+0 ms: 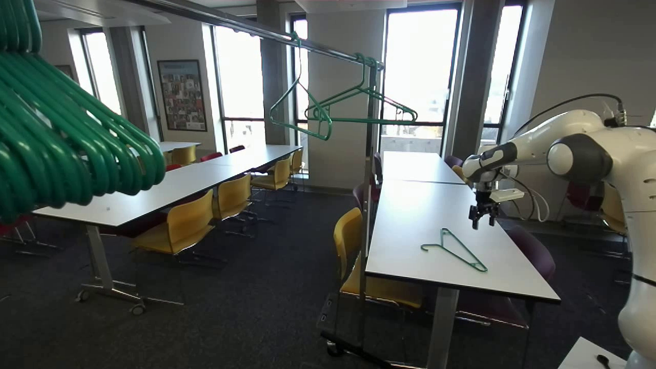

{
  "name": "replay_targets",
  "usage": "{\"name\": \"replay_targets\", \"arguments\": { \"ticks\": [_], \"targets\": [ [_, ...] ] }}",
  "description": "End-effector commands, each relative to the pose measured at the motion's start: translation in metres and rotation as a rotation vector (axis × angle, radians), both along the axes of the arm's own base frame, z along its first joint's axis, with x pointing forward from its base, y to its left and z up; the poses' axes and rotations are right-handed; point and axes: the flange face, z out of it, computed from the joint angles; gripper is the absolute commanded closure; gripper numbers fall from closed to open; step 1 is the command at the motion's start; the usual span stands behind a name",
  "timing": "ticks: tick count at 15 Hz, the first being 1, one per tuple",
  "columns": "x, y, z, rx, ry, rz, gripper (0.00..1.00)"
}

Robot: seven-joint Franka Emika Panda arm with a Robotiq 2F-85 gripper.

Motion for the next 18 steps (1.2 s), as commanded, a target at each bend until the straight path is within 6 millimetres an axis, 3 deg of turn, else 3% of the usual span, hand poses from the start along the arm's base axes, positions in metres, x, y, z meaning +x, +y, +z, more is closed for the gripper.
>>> {"name": "replay_targets", "arguments": {
  "ticks": [1, 7, 10, 13, 18],
  "targets": [
    [0.003, -0.004, -0.003, -0.011, 0.01, 0.003, 0.0],
    [0.009, -0.007, 0.001, -0.03, 0.004, 0.024, 0.0],
    [0.014, -0.007, -0.01, -0.056, 0.045, 0.098, 0.0],
    [0.02, -0.004, -0.041, -0.099, 0.101, 0.16, 0.0],
    [0.027, 0.014, -0.115, -0.064, 0.131, 0.24, 0.0]
  ]
}}
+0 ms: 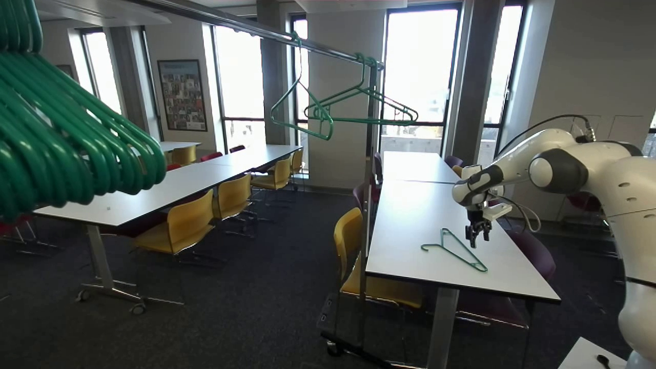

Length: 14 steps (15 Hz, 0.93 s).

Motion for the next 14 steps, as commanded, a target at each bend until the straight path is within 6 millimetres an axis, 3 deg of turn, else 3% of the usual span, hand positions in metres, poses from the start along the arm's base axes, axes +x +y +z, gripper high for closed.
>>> {"name": "replay_targets", "arguments": {
  "ticks": [1, 4, 7, 8, 14],
  "targets": [
    [0.005, 0.008, -0.038, 0.028, 0.006, 0.093, 0.0],
    [0.01, 0.018, -0.062, 0.057, 0.001, 0.167, 0.0],
    [0.01, 0.022, -0.071, 0.159, -0.001, 0.287, 0.0],
    [0.013, 0.028, -0.077, 0.099, 0.027, 0.213, 0.0],
    [0.01, 0.025, -0.079, 0.135, 0.018, 0.271, 0.0]
  ]
}}
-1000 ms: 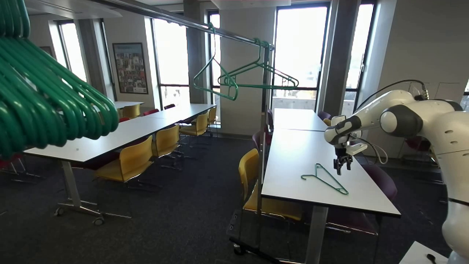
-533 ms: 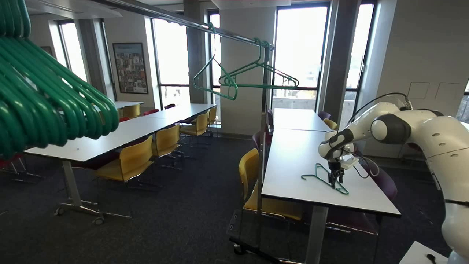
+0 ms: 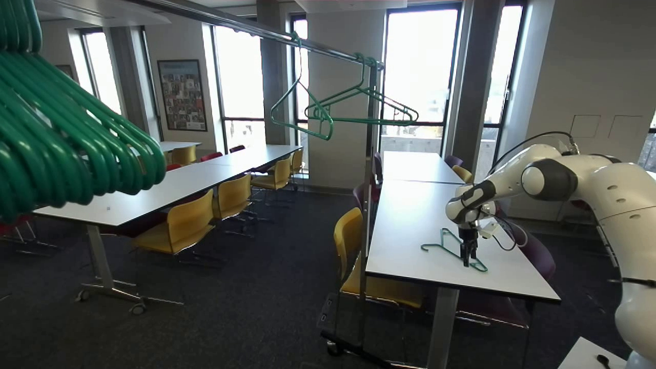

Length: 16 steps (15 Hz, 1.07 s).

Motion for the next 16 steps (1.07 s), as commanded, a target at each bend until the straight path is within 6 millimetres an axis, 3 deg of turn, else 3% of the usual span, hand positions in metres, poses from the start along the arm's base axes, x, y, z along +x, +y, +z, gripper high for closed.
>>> {"name": "replay_targets", "arguments": {
  "ticks": [1, 8, 16],
  "targets": [
    [0.0, -0.002, -0.004, 0.0, 0.001, 0.01, 0.0],
    [-0.005, -0.013, -0.033, 0.003, 0.027, 0.0, 0.0],
    [-0.011, -0.036, -0.035, 0.0, 0.024, -0.037, 0.0]
  ]
}}
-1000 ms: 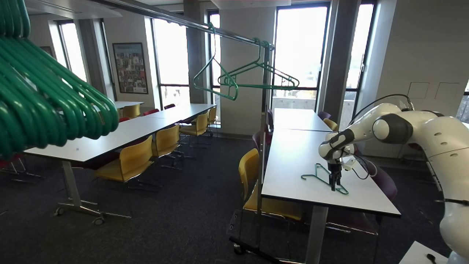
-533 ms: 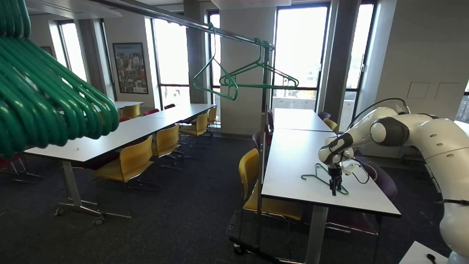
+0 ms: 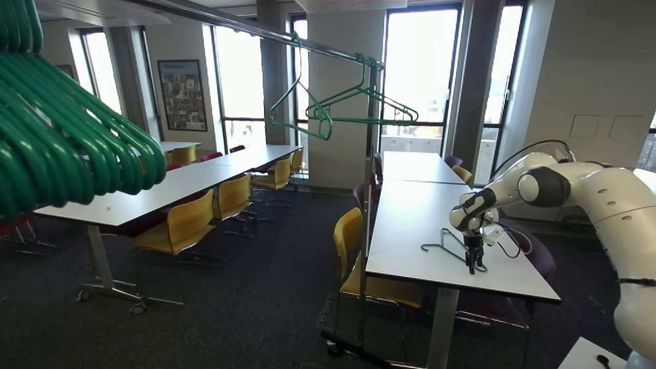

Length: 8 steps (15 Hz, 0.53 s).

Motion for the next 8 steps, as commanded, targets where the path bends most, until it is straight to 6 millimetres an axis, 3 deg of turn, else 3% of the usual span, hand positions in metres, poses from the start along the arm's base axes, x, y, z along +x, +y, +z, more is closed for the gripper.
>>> {"name": "replay_targets", "arguments": {
  "ticks": [1, 8],
  "targets": [
    [0.003, -0.013, -0.001, -0.008, -0.02, -0.005, 0.0],
    [0.006, -0.015, -0.028, -0.001, -0.003, -0.006, 0.0]
  ]
}}
